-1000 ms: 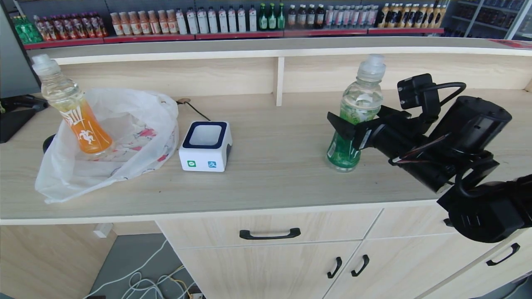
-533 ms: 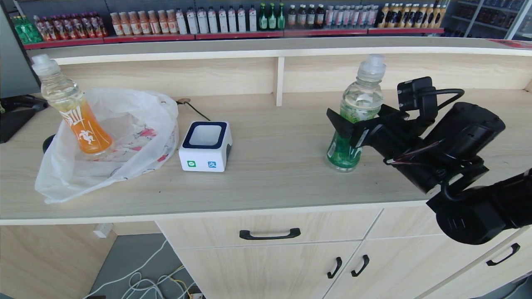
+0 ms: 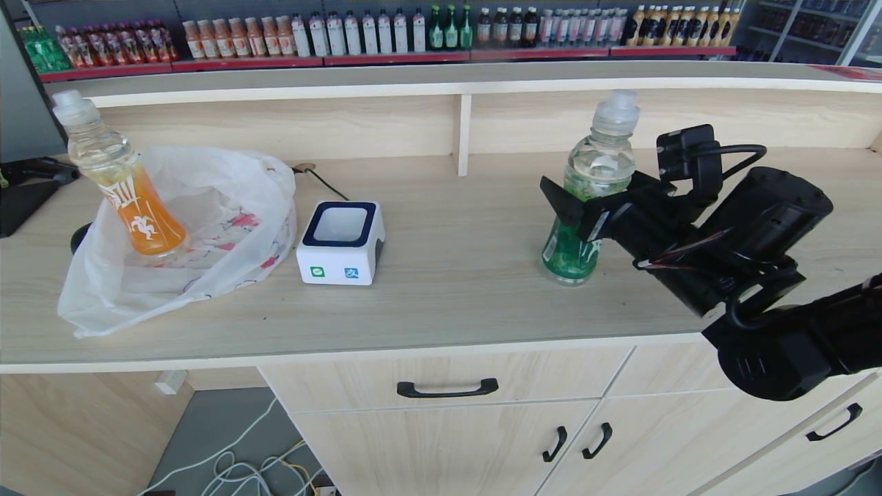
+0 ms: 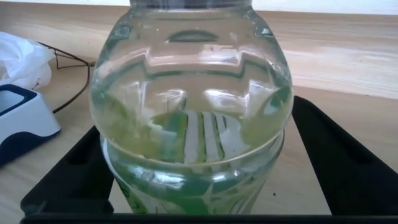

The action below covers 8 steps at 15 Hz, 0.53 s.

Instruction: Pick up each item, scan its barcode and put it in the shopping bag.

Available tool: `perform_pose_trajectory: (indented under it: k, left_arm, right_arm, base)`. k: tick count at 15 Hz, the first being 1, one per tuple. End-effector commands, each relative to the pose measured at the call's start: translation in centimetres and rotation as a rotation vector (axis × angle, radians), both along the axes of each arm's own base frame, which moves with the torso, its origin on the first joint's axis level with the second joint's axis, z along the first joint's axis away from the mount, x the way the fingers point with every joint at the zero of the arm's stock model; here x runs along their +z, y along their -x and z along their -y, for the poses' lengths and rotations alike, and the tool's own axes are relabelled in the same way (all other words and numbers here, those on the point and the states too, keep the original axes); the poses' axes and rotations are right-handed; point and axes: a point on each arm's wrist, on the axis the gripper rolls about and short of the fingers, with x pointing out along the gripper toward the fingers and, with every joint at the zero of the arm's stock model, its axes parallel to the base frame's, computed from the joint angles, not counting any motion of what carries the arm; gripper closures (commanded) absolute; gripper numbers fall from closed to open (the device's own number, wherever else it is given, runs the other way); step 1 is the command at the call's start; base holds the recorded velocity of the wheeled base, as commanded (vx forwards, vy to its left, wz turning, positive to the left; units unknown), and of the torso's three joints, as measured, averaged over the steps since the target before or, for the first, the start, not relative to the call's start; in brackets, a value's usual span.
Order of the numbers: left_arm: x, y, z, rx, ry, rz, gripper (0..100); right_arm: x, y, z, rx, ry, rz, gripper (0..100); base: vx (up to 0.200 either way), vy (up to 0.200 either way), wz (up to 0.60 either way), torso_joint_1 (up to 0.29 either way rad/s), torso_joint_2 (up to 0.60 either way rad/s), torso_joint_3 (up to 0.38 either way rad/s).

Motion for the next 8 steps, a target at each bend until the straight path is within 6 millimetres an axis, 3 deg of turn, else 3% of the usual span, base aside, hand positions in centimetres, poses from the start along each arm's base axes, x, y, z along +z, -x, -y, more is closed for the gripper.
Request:
perform_pose_trajectory:
  k: [1,3,4,8]
  left_arm:
    - [0.0,0.0,0.0,0.001,0.000,0.000,0]
    - [0.0,0.0,0.0,0.001,0.000,0.000,0]
    - [0.0,0.0,0.0,0.001,0.000,0.000,0]
    - [0.0,0.0,0.0,0.001,0.000,0.000,0]
  right_arm:
    - [0.0,0.0,0.0,0.000,0.001,0.002,0]
    - [0.1,0.0,0.0,0.001,0.001,0.004,0]
    - [0.3,0.0,0.0,0.001,-0.005,0.008,100]
    - [1.1,0.5,0.2,0.000,-0.018,0.031,100]
  base:
    - [0.000,0.000,0.00,0.000,0.00,0.000]
    - [0.000,0.000,0.00,0.000,0.00,0.000]
    - [0.000,0.000,0.00,0.000,0.00,0.000]
    - [0.000,0.000,0.00,0.000,0.00,0.000]
